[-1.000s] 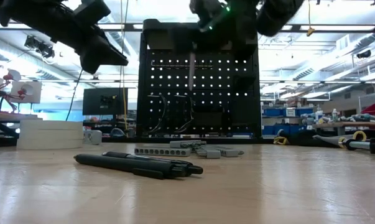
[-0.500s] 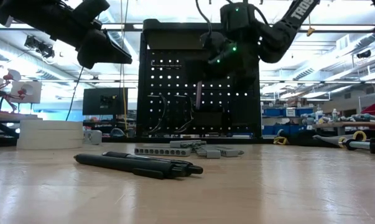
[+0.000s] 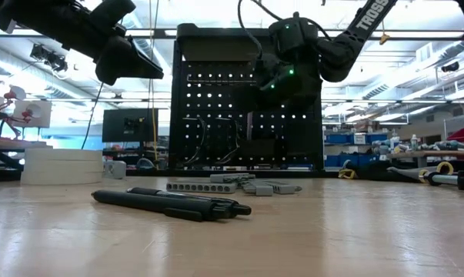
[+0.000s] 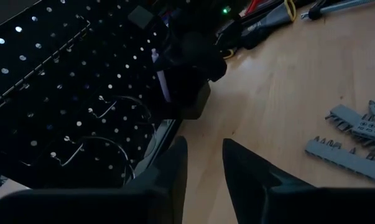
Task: Hang tools onto peg board
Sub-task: Put the purple pen into the left black bin on the peg board, then adjust the black pen in the left black bin on the peg board, then put the black pen into the left black bin on the peg board
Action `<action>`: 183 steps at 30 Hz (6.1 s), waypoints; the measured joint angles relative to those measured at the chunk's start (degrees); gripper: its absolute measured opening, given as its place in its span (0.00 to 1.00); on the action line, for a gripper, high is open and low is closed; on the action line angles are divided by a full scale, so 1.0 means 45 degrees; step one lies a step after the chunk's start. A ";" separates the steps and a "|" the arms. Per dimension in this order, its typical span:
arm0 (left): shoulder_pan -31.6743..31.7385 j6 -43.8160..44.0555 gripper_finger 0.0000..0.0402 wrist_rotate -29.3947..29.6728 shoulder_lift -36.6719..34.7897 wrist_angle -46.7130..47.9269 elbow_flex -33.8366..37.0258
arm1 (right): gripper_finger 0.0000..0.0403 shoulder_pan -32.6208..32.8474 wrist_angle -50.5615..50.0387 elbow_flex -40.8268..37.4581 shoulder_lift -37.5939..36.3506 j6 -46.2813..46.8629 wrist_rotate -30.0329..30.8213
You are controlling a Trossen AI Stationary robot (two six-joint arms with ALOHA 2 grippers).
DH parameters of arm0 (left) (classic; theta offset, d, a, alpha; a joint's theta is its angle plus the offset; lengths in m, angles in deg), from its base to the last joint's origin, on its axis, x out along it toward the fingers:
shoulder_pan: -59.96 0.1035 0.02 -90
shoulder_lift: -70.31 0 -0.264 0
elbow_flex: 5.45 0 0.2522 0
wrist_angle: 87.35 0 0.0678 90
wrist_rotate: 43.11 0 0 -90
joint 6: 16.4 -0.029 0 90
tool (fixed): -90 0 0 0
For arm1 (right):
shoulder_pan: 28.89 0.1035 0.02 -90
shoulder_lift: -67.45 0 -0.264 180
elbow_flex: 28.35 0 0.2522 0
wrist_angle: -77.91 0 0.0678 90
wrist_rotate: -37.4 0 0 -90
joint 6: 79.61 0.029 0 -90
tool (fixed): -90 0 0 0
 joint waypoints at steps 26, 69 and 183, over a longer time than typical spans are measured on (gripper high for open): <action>0.0000 0.0039 0.27 0.0000 0.0005 0.0117 0.0000 | 0.36 -0.0061 -0.5655 0.0015 -0.2369 0.3894 -0.3522; -0.0227 0.0024 0.27 -0.1097 0.0005 -0.0238 -0.0006 | 0.34 0.5989 -0.9011 -0.0465 -0.2997 0.4850 -0.4061; -0.1273 0.5403 0.27 -0.6586 0.6751 -0.6858 0.0146 | 0.11 1.0442 0.0428 -0.2417 0.3683 0.7816 -0.0080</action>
